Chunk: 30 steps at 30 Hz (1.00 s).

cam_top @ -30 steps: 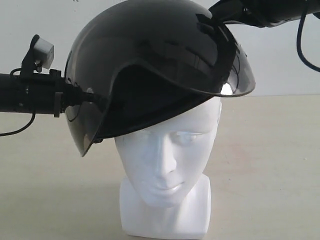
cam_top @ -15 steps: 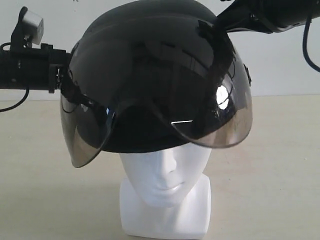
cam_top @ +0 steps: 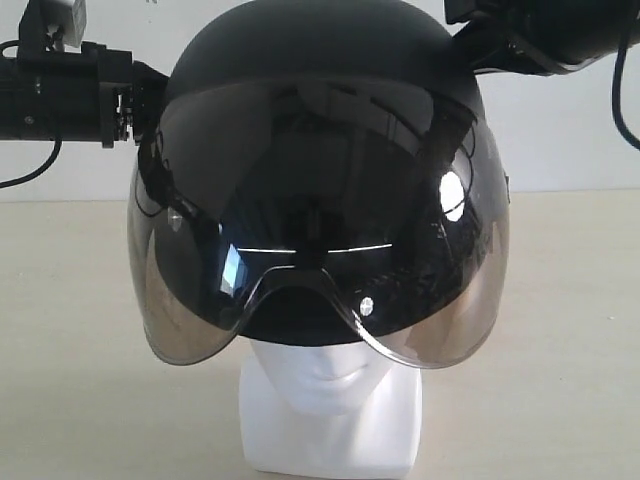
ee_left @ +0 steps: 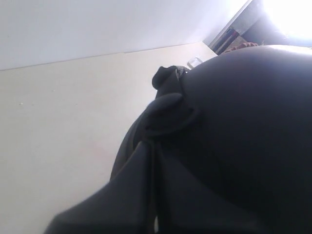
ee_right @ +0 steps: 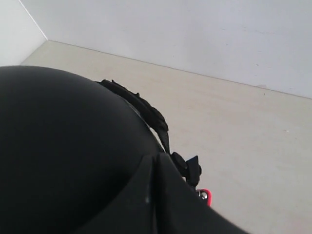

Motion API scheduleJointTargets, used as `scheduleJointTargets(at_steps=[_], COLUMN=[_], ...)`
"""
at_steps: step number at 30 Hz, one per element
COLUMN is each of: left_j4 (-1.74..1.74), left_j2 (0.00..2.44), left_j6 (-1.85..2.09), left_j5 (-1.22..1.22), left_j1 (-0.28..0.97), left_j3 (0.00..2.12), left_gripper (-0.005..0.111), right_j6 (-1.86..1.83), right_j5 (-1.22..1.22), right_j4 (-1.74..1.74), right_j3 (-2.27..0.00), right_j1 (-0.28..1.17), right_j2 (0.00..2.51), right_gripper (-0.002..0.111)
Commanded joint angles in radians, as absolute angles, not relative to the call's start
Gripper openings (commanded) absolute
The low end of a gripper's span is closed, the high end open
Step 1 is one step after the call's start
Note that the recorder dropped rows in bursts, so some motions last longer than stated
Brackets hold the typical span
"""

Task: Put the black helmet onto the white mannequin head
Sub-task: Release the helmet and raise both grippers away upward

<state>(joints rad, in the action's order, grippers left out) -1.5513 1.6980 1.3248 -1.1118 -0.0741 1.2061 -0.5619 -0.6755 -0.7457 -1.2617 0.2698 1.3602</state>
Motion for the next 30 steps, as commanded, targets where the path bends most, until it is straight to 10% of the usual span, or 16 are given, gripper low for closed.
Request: scheduleJointTargets(at_steps=[1, 30], left_j4=[-1.557, -1.434], left_j2=[1.682, 1.682], left_j6=[1.313, 1.230], left_j5=[-1.221, -1.221], left_j1=[-0.047, -0.096], left_j3=[1.215, 1.280], left_gripper=[0.004, 0.004], right_j6=[-0.559, -0.451], right_j5=[-0.739, -0.729], right_j4=[-0.771, -0.640], right_j3=[-1.257, -1.257], right_j1=[0.277, 0.277], right_j2=[1.359, 1.275], right_gripper=[0.000, 0.000])
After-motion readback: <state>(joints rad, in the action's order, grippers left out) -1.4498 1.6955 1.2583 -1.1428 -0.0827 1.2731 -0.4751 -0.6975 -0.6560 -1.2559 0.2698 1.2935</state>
